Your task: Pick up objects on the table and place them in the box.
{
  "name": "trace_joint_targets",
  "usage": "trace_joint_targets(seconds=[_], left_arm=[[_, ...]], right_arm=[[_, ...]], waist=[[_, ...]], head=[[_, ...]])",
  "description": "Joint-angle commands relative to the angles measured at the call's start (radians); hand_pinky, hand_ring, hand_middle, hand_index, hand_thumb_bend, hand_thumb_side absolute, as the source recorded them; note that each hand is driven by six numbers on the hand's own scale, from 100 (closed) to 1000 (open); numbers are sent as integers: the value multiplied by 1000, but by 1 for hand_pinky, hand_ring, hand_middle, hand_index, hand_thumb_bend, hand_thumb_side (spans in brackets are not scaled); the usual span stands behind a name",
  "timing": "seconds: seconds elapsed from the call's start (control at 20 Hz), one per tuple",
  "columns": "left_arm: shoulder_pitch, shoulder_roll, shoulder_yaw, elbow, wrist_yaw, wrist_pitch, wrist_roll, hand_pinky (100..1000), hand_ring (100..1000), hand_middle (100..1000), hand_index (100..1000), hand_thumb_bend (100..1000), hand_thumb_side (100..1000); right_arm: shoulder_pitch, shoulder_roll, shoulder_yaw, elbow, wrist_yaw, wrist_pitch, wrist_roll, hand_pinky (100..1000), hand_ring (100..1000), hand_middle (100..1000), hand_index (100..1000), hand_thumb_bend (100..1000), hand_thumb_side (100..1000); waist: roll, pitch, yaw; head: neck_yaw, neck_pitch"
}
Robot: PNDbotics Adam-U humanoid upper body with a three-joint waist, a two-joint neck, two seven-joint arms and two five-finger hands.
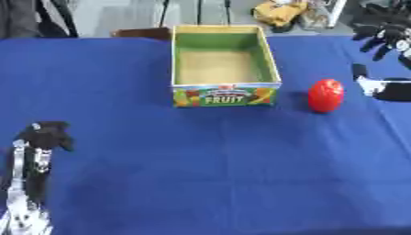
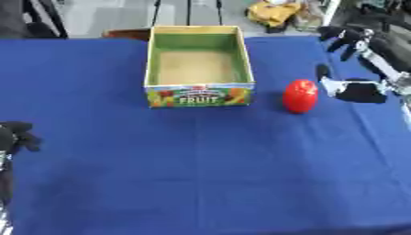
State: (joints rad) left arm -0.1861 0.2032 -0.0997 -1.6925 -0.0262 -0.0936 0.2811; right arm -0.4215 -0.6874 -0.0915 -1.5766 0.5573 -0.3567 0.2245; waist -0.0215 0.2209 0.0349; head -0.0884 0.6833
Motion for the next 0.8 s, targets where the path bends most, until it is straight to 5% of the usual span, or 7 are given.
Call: trace_joint_targets(seconds=[0.05, 0.8], left_arm=[[-8, 10, 9, -14, -2, -4, 0, 570, 350, 390, 557, 951, 812], [-6, 13, 8, -12, -2, -3, 0, 570, 350, 391, 557, 952, 812]], right_arm=[[-12, -36, -9, -6, -10, -4, 2, 563, 716, 799, 971, 100, 306], [-33, -89, 16, 42, -2, -20, 17, 589, 737, 817, 977, 100, 333]], waist=[[-2, -18, -1], [-7, -24, 1]], head=[[3, -10], [0, -6]])
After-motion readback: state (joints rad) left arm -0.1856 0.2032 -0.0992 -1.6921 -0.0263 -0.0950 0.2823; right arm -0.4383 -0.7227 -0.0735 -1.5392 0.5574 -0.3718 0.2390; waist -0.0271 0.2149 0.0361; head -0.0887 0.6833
